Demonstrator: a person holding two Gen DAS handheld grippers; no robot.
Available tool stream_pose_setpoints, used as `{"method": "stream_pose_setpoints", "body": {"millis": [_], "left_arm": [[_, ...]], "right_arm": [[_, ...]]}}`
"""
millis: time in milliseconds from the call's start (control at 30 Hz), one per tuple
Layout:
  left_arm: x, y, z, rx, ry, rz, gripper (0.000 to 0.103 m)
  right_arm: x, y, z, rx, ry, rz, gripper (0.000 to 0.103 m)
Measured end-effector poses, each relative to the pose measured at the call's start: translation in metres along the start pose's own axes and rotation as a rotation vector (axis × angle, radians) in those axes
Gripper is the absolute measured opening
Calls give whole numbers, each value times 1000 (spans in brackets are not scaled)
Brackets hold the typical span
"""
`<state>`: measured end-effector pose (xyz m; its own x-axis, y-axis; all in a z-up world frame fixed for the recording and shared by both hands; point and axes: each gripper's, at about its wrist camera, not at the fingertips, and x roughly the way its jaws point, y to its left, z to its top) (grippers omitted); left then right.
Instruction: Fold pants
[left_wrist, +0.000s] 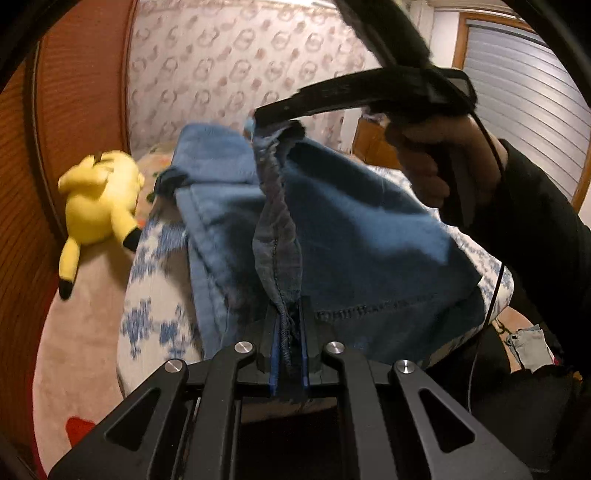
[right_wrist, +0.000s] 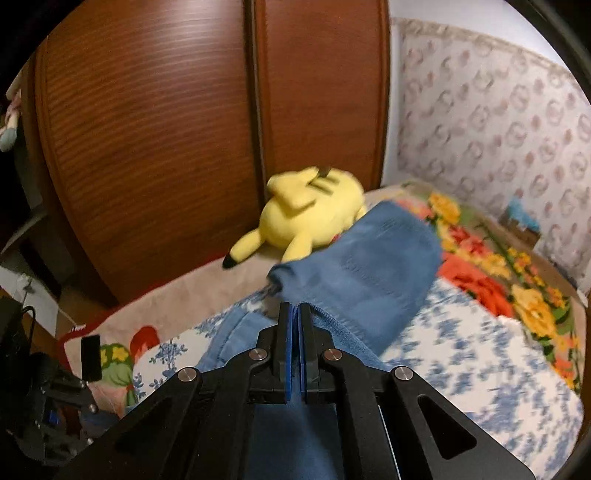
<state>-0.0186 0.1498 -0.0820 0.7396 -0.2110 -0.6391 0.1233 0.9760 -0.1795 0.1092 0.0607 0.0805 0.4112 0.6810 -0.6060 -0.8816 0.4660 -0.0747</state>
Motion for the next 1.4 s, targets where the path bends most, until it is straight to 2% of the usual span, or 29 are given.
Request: {"method": "stream_pose_setpoints", "body": {"millis": [133,200,233,267,300,333,400,467,667,867,1033,1167,1400], "left_arm": [[10,10,-7,-26,40,28,10],[12,11,-6,-18,41,76,19],[11,11,-5,-15,36,89,22],[10,11,-5,-15,32,96,32],[9,11,-4,-13,21,107,44],[8,11,-2,-8,9,113,50],[8,11,2,-7,-7,115,60],[8,10,8,-6,-21,123,65],[15,8,21,5,-41,137,67],[29,11,30,-5,-28,152,67],[39,13,26,-13,6,168,67],[47,16,19,-19,40,182,67],[58,25,8,-44,75,192,67]], "right_arm": [[35,6,-2,16,40,39,2],[44,6,1,15,47,42,6],[46,6,4,3,48,29,12],[44,5,6,-5,44,20,23],[33,9,5,-11,28,22,29],[26,8,7,-13,11,26,41],[12,3,4,-17,-24,20,49],[-2,-3,-1,-35,-40,-12,55],[-42,-45,-41,-3,-18,-161,56],[-56,-91,-97,153,35,-212,56],[-32,-117,-129,285,96,-181,56],[-14,-127,-131,315,117,-160,56],[3,-133,-139,329,102,-94,56]]}}
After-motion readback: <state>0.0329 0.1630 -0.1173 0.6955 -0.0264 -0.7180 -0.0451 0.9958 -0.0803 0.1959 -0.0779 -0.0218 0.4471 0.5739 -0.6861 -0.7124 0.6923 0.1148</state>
